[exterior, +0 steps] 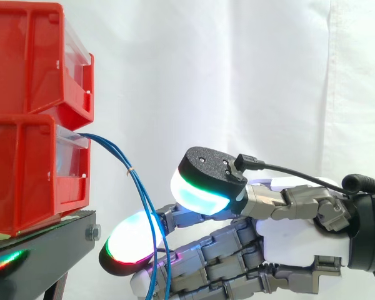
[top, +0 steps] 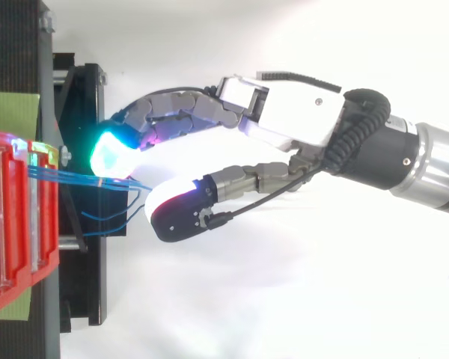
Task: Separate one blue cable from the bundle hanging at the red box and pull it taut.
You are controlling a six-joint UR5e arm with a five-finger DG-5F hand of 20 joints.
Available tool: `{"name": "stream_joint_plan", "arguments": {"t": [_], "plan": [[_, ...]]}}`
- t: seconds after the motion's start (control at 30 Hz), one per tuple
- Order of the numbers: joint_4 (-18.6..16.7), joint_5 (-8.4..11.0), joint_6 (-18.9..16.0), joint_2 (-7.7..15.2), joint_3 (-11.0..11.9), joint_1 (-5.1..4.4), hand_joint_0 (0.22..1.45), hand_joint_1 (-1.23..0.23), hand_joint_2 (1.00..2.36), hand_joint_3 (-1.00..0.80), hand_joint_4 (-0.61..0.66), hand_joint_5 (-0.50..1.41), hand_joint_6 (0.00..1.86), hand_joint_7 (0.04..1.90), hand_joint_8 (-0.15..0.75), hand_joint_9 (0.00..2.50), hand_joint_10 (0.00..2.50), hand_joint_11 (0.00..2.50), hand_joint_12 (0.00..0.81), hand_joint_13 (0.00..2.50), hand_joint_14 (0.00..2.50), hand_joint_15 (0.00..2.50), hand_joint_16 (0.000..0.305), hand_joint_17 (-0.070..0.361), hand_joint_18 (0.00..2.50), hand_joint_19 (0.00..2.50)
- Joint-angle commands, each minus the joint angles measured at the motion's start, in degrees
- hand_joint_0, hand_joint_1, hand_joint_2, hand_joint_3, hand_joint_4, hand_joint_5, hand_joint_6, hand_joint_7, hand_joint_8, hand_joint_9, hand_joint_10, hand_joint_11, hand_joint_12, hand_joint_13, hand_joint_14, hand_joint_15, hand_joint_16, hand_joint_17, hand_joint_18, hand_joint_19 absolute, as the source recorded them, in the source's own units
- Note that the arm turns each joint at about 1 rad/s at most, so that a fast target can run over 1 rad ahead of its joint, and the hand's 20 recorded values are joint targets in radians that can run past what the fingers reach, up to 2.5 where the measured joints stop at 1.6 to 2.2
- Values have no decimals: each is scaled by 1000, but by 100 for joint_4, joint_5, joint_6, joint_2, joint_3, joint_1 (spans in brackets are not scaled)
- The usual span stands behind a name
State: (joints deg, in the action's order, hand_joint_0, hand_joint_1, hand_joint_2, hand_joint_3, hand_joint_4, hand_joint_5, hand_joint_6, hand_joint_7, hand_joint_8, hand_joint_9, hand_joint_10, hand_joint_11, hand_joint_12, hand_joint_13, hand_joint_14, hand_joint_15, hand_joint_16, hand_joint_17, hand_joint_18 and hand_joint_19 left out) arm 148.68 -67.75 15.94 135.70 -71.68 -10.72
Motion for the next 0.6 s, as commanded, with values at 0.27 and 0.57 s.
{"name": "stream_joint_plan", "arguments": {"t": [0.27,0.57], "plan": [[3,-239,-715,0,-4,-44,578,-559,1000,-499,305,-164,503,940,287,655,9,259,271,434,2,51,34,78,393,184],[-50,-212,-1269,9,66,-114,579,-556,1000,-495,305,-161,503,934,289,672,9,255,270,449,3,63,34,77,403,181]]}}
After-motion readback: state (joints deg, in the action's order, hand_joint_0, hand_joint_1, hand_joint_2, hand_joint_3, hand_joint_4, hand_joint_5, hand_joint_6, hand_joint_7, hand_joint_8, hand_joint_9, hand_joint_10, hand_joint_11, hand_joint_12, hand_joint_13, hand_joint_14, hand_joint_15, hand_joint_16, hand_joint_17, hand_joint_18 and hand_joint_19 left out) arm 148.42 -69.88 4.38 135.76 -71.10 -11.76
